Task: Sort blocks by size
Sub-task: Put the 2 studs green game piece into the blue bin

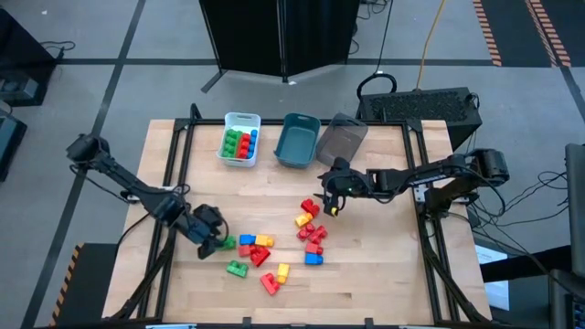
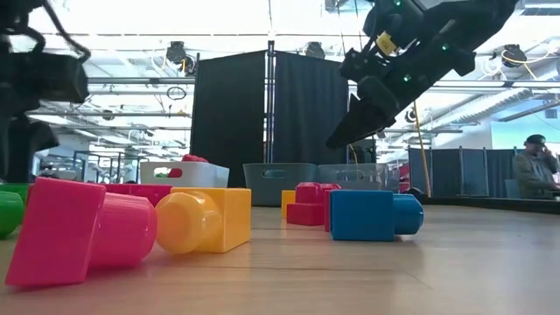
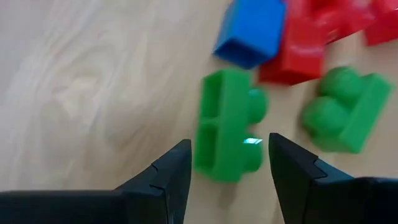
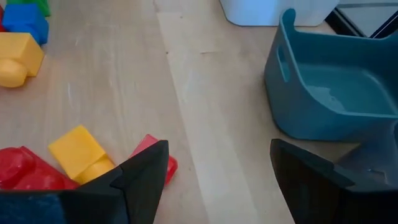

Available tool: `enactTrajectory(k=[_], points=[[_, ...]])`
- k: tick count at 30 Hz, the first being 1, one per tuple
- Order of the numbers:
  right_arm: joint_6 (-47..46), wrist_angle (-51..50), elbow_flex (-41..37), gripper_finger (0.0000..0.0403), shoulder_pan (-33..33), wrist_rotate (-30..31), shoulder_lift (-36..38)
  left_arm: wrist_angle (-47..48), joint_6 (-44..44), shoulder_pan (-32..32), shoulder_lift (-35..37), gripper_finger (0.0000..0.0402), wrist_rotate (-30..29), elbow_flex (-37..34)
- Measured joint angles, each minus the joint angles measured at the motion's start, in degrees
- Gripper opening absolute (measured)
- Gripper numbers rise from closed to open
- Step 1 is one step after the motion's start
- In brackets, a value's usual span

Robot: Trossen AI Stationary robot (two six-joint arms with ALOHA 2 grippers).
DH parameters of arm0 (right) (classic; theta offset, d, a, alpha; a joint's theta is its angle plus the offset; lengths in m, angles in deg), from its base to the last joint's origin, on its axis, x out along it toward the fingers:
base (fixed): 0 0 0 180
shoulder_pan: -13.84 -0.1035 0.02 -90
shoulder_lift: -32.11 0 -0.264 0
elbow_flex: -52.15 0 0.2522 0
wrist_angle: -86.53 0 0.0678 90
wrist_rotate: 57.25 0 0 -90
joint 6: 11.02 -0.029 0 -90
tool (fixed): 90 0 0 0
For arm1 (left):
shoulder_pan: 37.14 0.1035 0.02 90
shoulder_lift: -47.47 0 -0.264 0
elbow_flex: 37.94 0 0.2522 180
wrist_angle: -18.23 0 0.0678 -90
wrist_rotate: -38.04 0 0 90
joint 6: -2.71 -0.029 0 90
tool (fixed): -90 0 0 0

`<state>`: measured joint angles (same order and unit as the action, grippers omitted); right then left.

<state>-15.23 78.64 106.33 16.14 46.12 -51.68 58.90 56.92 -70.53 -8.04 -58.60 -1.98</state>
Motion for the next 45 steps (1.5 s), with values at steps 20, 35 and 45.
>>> enactTrajectory(k=[20,35,45], points=[[-0.2,0.0,0.0,0.0267,-0.2,-0.2,0.0,-8.7,-2.4,-2.4,-11.8,0.0141,-4.8,0.3],[-2.6,6.0,0.0,0.0267,-0.4,-7.7,-0.1,-7.6,-8.8,1.8,-9.7,0.0009,-13.4,0.0],[8.4,14.5,0.0,0.0267,-1.2,-9.2,-0.1,-11.9,-19.4,12.2,-0.6,0.0011,-16.6,-0.2]])
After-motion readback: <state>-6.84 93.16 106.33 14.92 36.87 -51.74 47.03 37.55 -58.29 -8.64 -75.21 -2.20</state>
